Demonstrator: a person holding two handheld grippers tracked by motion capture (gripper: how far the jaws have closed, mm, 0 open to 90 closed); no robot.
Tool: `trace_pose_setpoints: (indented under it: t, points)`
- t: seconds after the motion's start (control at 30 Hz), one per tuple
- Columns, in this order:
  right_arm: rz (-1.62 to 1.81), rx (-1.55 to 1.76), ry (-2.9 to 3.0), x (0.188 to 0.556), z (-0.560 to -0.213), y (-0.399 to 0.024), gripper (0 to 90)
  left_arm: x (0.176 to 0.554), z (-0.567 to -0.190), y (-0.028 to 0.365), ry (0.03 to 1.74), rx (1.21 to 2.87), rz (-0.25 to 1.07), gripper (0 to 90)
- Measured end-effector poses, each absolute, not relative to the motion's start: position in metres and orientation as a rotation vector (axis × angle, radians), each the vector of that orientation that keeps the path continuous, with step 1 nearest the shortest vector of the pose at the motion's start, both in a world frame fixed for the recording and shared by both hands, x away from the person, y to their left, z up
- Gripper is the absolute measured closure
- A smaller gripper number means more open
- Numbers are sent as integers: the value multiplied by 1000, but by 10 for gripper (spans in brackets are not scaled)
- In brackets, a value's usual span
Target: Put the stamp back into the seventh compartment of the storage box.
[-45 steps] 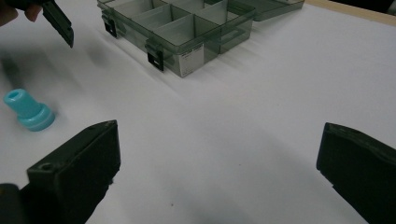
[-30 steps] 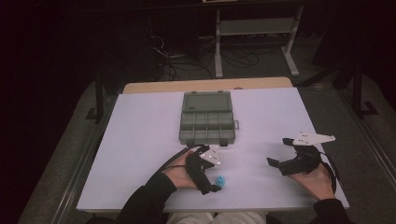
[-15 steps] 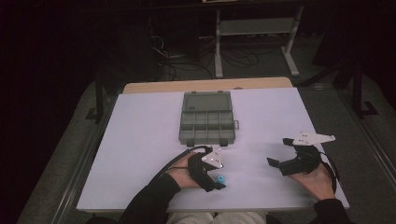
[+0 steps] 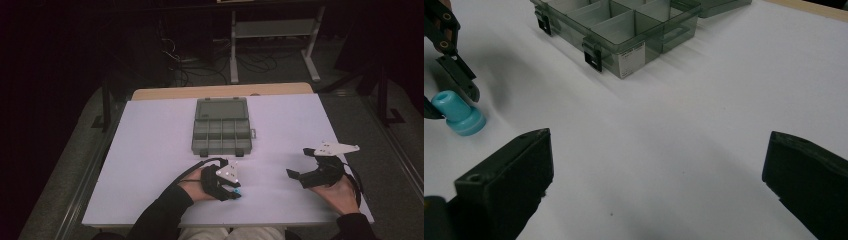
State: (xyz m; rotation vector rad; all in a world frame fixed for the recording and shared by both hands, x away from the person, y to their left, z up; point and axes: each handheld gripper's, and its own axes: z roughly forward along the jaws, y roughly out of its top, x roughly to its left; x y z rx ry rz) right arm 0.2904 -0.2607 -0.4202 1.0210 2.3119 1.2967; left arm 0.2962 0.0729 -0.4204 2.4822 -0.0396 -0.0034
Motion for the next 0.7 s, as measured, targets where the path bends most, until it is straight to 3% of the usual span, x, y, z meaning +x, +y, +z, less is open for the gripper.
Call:
trace_pose_setpoints:
  t: [0.13,0.7]
  points:
    - [1295,1020,2313,290,-420,-260,0,296,-421,73,-48,2490,3,720]
    - [1298,1028,2315,291,-421,-261,0,305,-411,77,6,2469,-15,728]
